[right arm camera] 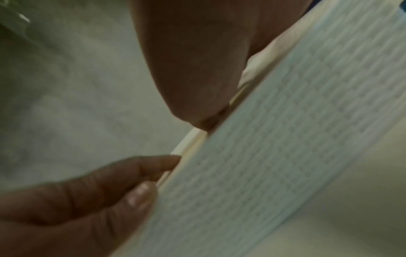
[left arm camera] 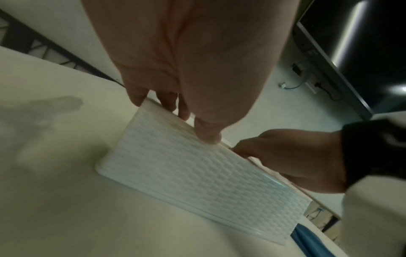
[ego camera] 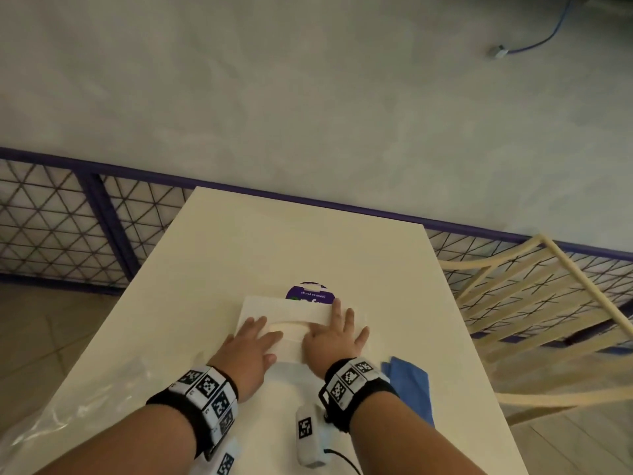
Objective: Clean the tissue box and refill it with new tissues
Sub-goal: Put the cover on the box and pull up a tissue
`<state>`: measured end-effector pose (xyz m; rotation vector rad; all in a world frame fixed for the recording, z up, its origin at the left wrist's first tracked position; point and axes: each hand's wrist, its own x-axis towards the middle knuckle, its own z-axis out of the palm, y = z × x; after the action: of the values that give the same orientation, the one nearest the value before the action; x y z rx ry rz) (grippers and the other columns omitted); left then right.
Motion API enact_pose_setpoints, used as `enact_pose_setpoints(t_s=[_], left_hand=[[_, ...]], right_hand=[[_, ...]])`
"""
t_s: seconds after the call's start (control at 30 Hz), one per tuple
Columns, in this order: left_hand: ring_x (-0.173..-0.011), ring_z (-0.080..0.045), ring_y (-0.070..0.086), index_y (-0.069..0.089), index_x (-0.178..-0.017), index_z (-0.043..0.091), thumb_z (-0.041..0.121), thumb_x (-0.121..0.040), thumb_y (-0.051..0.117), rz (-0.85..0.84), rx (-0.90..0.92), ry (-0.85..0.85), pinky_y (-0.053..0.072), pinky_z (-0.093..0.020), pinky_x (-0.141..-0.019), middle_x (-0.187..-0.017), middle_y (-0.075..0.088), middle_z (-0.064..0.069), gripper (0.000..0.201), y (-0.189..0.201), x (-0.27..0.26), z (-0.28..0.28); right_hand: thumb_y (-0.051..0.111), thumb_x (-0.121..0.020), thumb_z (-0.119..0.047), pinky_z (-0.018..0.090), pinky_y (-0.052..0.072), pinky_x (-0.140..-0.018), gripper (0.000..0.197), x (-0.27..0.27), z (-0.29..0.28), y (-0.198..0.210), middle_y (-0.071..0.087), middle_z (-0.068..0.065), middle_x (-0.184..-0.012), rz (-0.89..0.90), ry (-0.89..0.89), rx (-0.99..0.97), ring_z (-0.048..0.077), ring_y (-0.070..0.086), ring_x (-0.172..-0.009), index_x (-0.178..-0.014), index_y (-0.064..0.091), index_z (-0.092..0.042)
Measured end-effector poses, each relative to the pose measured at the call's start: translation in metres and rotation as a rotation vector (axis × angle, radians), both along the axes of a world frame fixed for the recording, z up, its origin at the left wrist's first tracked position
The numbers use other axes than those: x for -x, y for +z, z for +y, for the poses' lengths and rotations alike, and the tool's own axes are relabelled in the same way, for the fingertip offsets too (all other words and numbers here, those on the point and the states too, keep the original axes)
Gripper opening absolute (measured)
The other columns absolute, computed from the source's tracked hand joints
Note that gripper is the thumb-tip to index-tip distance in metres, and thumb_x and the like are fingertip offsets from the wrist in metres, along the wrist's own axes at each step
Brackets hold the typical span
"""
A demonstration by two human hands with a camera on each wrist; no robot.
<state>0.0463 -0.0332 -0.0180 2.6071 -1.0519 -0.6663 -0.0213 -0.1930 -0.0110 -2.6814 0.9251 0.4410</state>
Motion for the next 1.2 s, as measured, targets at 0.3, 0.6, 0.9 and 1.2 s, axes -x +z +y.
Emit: enact_pose_setpoints(t_s=[0.3,0.6,0.9,1.2], left_hand=[[-0.147,-0.019,-0.007,0.014,-0.149,0.035,0.030,-0.102,0.027,-0.083,-0.083,-0.037,0.002,-0.039,-0.119,-0.160,-0.007,0.000,0.049,0.004,0.000,-0.002],[-0.147,-0.019,-0.007,0.013,-0.149,0.036,0.029,-0.101,0.026,-0.107,-0.072,-0.034,0.003,-0.039,-0.119,-0.160,-0.007,0.001,0.050,0.003,0.004,-0.002],[-0.147,-0.020,-0.009,0.010,-0.149,0.036,0.029,-0.101,0.024,-0.126,-0.091,-0.036,0.001,-0.039,-0.118,-0.160,-0.010,0.000,0.050,0.000,0.005,-0.003],[-0.147,-0.019,-0.006,0.013,-0.148,0.037,0.028,-0.100,0.026,-0.136,-0.094,-0.026,0.007,-0.040,-0.118,-0.160,-0.008,0.001,0.050,0.000,0.004,-0.005]], right_hand=[[0.024,-0.082,-0.043,0.062,-0.025,-0.104,0.056,-0.012,0.001,-0.005,-0.025,0.003,-0.158,0.049,-0.025,-0.041,0.032,-0.031,-0.141,-0.134,0.045,-0.041],[0.029,-0.089,-0.035,0.061,-0.020,-0.108,0.042,-0.008,0.008,-0.009,-0.018,-0.001,-0.160,-0.070,-0.130,-0.028,0.027,-0.023,-0.145,-0.107,0.066,-0.031],[0.026,-0.081,-0.038,0.062,-0.033,-0.093,0.066,-0.017,-0.001,-0.014,-0.032,0.006,-0.155,0.092,-0.056,0.017,0.037,-0.036,-0.138,-0.147,0.021,-0.038],[0.040,-0.087,-0.051,0.058,-0.019,-0.112,0.041,-0.005,-0.007,-0.010,0.000,-0.002,-0.162,-0.154,-0.017,-0.101,0.024,-0.015,-0.148,-0.113,0.067,-0.035]])
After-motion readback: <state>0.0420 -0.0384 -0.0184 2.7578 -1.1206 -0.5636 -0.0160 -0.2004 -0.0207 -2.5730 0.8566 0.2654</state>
